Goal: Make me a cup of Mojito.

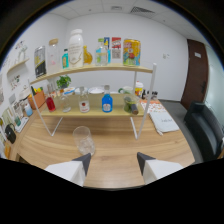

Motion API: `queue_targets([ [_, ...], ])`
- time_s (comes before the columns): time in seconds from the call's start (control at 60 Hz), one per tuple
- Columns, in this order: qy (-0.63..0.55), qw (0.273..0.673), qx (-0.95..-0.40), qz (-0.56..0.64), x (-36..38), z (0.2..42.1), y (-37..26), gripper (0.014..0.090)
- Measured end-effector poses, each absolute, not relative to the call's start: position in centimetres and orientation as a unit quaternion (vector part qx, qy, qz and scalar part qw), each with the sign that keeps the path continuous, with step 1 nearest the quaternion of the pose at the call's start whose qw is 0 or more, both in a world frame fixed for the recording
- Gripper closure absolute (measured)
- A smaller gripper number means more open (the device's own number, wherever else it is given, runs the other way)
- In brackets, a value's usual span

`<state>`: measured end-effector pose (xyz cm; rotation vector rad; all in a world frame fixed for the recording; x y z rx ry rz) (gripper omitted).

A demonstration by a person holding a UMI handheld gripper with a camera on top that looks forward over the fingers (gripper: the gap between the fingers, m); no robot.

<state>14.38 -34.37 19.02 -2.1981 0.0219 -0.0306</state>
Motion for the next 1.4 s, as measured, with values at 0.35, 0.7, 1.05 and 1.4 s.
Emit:
queue_targets([
  [0.35, -0.010, 0.483, -0.875, 0.012, 20.0, 21.2, -21.7, 0.0192],
  [0.7, -0.003, 0.441, -0.897, 0.015, 21.6, 17.3, -15.9, 0.0410],
  [1.05, 0.006, 0.411, -0.912, 0.017, 21.8, 16.3, -15.1, 0.0863],
  [1.4, 0.003, 0.423, -0.906, 0.001, 22.0, 18.0, -16.5, 0.0883],
])
